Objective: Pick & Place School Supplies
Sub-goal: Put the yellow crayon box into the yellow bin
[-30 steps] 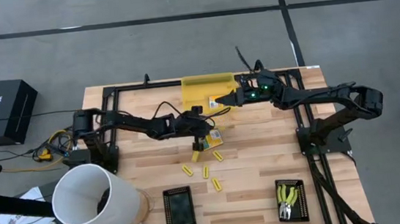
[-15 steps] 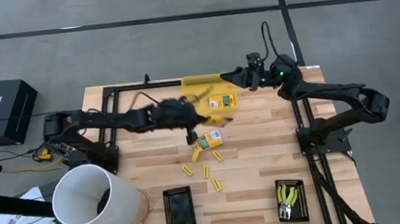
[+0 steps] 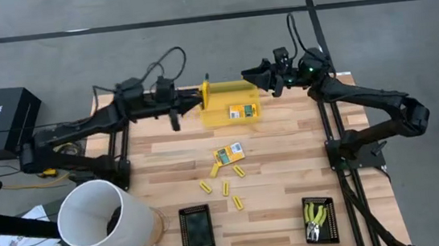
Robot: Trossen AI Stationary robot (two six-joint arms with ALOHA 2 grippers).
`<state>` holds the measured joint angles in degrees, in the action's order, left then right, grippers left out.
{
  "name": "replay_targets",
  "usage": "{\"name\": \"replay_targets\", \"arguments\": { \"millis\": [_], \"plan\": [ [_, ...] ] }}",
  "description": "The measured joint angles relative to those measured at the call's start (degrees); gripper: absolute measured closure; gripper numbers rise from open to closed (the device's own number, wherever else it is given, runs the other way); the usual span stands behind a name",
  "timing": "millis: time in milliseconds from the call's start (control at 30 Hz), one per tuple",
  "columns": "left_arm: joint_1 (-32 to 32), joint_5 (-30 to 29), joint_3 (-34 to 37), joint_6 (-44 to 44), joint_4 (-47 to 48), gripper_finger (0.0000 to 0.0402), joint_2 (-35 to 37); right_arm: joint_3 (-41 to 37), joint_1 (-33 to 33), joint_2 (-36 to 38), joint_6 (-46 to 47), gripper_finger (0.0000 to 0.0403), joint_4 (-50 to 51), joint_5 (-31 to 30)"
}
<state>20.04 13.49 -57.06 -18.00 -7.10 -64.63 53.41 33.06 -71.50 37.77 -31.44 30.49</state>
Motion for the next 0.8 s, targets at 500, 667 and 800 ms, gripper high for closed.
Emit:
{"name": "replay_targets", "arguments": {
  "millis": [500,667,800],
  "plan": [
    [-2.7,19.0,0.0,-8.1,-18.5,0.04,-0.1,1.9,-6.1,0.0,-2.4,0.0178,1.0,4.2],
    [-3.9,19.0,0.0,-9.5,-22.0,0.04,-0.1,1.9,-9.1,0.0,-2.3,0.0175,1.0,4.2],
    [-4.7,19.0,0.0,-11.0,-26.3,0.04,-0.6,1.9,-10.6,0.0,-2.2,0.0177,1.0,4.1]
  ]
}}
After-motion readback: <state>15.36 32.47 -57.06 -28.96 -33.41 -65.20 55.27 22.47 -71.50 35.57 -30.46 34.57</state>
